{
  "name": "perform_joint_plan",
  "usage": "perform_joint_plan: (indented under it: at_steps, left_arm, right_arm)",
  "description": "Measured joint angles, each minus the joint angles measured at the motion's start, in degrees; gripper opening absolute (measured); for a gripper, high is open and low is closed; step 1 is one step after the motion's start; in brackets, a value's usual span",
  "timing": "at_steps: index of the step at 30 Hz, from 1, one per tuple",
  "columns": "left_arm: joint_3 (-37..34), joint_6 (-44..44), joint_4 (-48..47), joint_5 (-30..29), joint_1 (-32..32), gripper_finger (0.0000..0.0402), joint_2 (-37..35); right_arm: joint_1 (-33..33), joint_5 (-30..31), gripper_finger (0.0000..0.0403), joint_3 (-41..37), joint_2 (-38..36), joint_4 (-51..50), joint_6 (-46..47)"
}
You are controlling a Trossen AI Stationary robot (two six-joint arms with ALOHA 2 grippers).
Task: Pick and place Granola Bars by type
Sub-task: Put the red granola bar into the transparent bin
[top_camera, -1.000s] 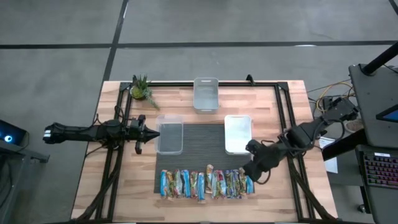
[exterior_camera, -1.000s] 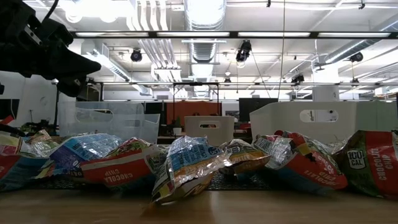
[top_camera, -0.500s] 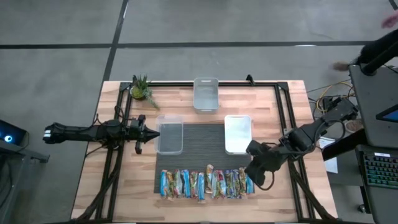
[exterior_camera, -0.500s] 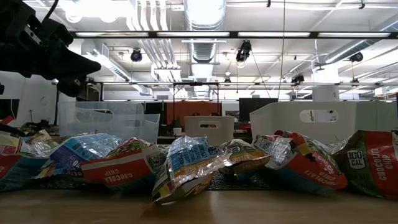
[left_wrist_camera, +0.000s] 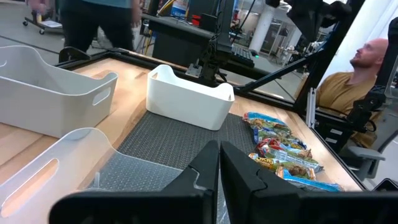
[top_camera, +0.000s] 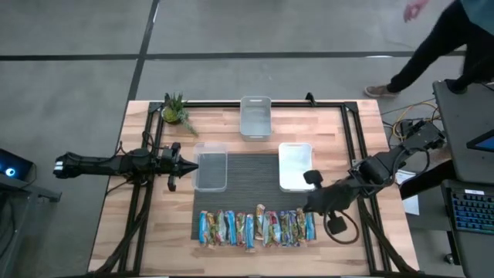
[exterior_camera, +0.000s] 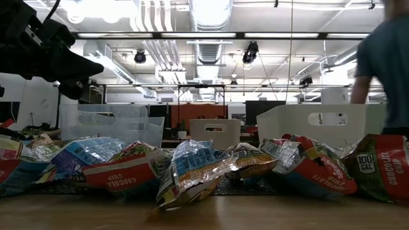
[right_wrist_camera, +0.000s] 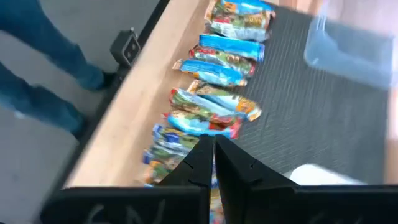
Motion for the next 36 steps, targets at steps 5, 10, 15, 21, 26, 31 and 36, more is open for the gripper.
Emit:
perform_joint_plan:
  at_steps: [5,10,15,21,26,31,36]
  left_arm:
    - [0.00,0.01,0.00,-0.02,-0.02,0.0000,-0.02]
    - [0.00,0.02,0.00,-0.02,0.00,0.0000,0.00]
    - [0.00,0.00,0.00,-0.02,-0.01,0.0000,0.00]
    - [0.00,0.01,0.00,-0.02,-0.02,0.0000,0.00]
    - [0.00,0.02,0.00,-0.02,0.00,0.0000,-0.02]
    - [0.00,0.01,-0.01,-0.02,-0.02,0.0000,-0.02]
    - [0.00,0.02,0.00,-0.04,-0.02,0.0000,0.00]
  right_arm:
    - [-1.76,0.22,0.0009,0.00,0.04,0.10,-5.34]
    - [-2.03,-1.33,0.0009,-0.07,0.09,0.06,-11.07]
    - [-2.24,-7.78,0.0009,-0.15,-0.09,-0.71,-23.04]
    - [-1.65,-11.52,0.0009,-0.17,-0.11,-5.38,-33.05]
    - [-1.70,-11.43,0.0009,-0.22,-0.11,-8.32,-33.63]
    - [-1.57,-11.43,0.0009,-0.20,0.39,-9.03,-34.96]
    - [-0.35,-11.26,0.0009,-0.44,0.61,-10.75,-37.90]
